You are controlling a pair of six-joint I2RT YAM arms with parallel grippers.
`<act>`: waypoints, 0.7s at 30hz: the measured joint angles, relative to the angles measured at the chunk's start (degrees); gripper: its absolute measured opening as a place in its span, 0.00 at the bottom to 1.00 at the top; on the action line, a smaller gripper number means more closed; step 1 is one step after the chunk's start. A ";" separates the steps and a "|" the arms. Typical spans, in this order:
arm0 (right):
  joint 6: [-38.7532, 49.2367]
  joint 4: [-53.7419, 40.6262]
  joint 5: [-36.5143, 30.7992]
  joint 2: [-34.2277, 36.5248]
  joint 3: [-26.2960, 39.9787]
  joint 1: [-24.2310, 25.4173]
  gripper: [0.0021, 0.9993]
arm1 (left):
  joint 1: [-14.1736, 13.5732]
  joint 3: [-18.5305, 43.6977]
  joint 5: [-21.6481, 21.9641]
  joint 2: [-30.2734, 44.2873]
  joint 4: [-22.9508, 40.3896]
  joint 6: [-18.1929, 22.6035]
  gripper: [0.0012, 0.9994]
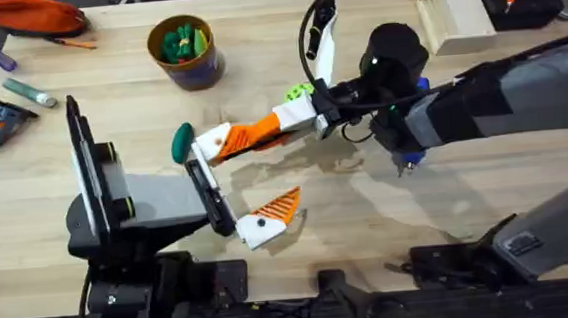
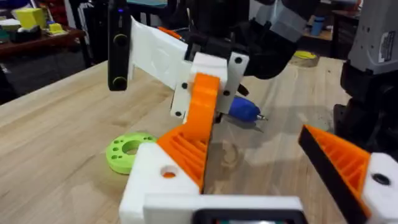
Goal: Pick up the gripper from the table and insert it into the empty holder that is missing its gripper. Then pick up a screw, insert it into the mounting hole, and use the screwdriver to tighten it. Finally, clean up the table by picking up the vegetable and placing it into the bucket.
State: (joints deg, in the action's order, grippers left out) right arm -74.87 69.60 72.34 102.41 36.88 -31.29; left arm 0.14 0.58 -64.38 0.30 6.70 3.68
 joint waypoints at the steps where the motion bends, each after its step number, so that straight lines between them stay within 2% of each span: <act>1: 0.11 -0.18 0.21 0.00 0.14 0.03 0.01 | 0.00 0.00 -0.05 0.02 -0.02 0.00 0.99; 21: 0.31 -1.88 4.00 3.34 4.28 0.17 0.01 | 0.00 0.00 -0.02 0.01 0.02 0.17 0.99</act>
State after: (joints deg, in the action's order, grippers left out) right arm -74.56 67.72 76.34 105.75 41.17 -31.11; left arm 0.14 0.58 -64.40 0.30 6.72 3.86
